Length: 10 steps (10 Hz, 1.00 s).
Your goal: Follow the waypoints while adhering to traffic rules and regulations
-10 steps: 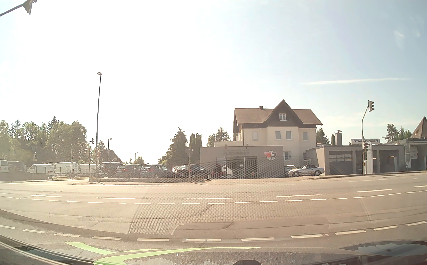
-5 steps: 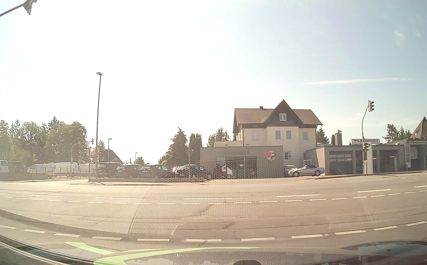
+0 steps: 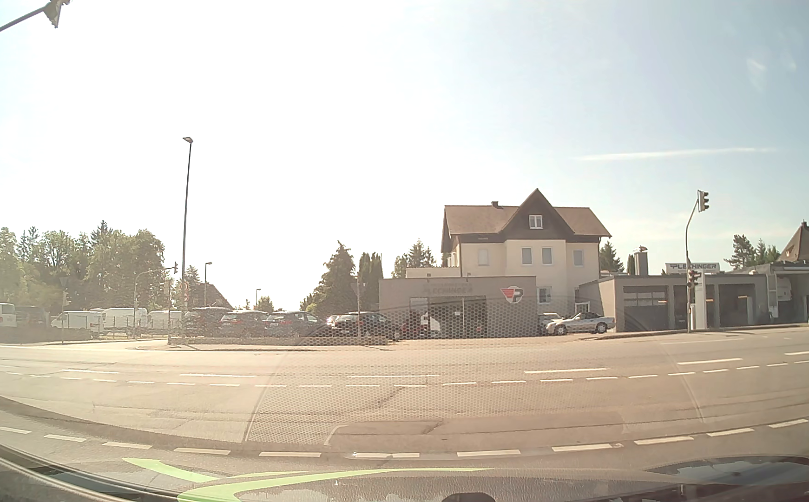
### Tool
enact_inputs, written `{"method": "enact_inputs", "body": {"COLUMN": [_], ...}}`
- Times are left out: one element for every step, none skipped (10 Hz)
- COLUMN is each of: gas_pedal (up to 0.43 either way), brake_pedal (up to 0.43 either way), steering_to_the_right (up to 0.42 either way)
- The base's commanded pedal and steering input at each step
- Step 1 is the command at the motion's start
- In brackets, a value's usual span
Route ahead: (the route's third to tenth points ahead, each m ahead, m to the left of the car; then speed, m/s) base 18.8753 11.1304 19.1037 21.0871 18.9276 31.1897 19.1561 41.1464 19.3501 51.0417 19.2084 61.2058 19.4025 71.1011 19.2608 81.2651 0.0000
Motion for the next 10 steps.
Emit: {"method": "enact_inputs", "body": {"gas_pedal": [0.0, 0.0, 0.0, 0.0, 0.0, 0.0, 0.0, 0.0, 0.0, 0.0], "brake_pedal": [0.354, 0.354, 0.354, 0.354, 0.354, 0.354, 0.354, 0.354, 0.354, 0.354], "steering_to_the_right": [-0.002, -0.002, -0.002, -0.002, -0.002, -0.002, -0.002, -0.002, -0.002, -0.002]}}
